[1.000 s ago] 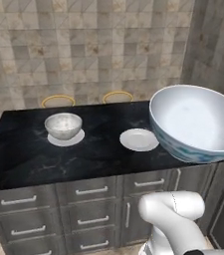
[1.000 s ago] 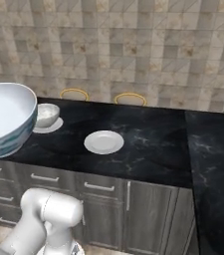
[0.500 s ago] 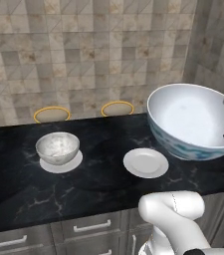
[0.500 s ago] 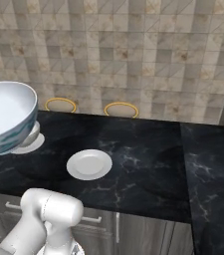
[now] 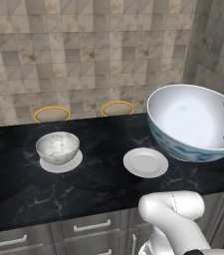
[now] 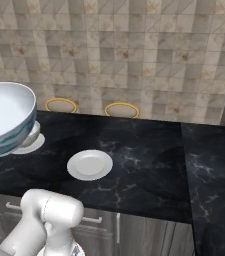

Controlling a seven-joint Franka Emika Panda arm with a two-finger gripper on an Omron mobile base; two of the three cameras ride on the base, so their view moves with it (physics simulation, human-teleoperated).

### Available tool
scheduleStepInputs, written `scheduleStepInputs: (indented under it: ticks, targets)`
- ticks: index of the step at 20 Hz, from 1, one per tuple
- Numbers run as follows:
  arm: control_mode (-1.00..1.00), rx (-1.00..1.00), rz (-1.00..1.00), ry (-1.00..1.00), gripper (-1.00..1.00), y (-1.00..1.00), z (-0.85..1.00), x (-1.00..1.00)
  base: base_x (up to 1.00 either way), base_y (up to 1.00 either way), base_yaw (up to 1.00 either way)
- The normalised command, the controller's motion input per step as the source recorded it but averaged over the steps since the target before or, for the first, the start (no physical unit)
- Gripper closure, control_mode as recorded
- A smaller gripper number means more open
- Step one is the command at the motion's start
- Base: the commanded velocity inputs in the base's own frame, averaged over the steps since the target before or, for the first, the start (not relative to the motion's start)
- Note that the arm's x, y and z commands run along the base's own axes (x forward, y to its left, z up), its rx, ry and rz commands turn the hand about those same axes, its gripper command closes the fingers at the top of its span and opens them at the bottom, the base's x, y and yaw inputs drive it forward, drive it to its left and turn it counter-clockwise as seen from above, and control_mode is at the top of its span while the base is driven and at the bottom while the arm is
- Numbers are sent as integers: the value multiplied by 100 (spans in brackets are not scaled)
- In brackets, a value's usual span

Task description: Move the bowls from the cabinet to the plates on the dining table.

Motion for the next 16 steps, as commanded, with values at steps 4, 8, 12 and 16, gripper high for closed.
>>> scheduleStepInputs:
  ticks: [4,8,12,16]
  targets:
    - [100,0,0,0,100,0,0,0,0,0,0]
    - [100,0,0,0,100,0,0,0,0,0,0]
    - [100,0,0,0,100,0,0,0,0,0,0]
    - [-100,0,0,0,100,-2,0,3,0,0,0]
